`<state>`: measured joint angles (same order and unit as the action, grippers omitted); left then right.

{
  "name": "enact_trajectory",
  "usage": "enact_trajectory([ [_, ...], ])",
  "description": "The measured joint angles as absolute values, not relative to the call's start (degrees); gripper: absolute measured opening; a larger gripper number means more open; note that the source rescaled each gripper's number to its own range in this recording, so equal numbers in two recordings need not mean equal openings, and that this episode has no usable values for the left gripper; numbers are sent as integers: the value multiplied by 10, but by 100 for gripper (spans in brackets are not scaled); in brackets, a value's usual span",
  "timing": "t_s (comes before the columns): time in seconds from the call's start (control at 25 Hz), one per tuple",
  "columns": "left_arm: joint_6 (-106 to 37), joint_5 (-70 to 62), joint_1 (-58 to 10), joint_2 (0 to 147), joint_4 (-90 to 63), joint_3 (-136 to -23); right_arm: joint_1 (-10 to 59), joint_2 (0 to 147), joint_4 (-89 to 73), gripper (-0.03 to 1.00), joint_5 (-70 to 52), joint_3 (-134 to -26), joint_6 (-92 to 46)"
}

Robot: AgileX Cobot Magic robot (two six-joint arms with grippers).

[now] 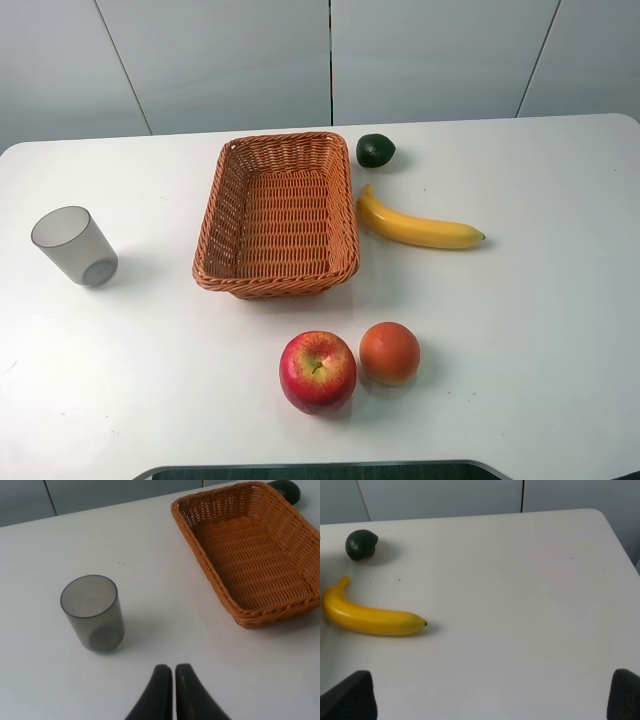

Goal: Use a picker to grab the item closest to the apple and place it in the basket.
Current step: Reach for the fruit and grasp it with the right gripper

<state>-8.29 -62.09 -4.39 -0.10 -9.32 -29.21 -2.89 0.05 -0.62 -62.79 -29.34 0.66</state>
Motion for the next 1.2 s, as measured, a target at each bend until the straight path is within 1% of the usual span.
enact_trajectory([
  [0.4,-83,-621,-44,-1,-93,-292,-29,0,-6,100,-628,-293,8],
  [0.48,-83,-621,-44,-1,-93,-292,-29,0,-6,100,-628,-293,-14],
  [0.56,-83,-621,-44,-1,-93,-292,-29,19,-9,100,-628,-293,-67],
  [0.76,-83,-621,-44,-1,-93,-292,-27,152,-60,100,-628,-299,-184],
  [0.88,-83,-621,-44,-1,-93,-292,-9,247,-68,100,-622,-318,-223],
  [1.0,-83,-621,-44,-1,-93,-292,22,345,-65,100,-621,-344,-247],
  [1.2,-83,-621,-44,-1,-93,-292,101,478,-24,100,-617,-388,-260],
])
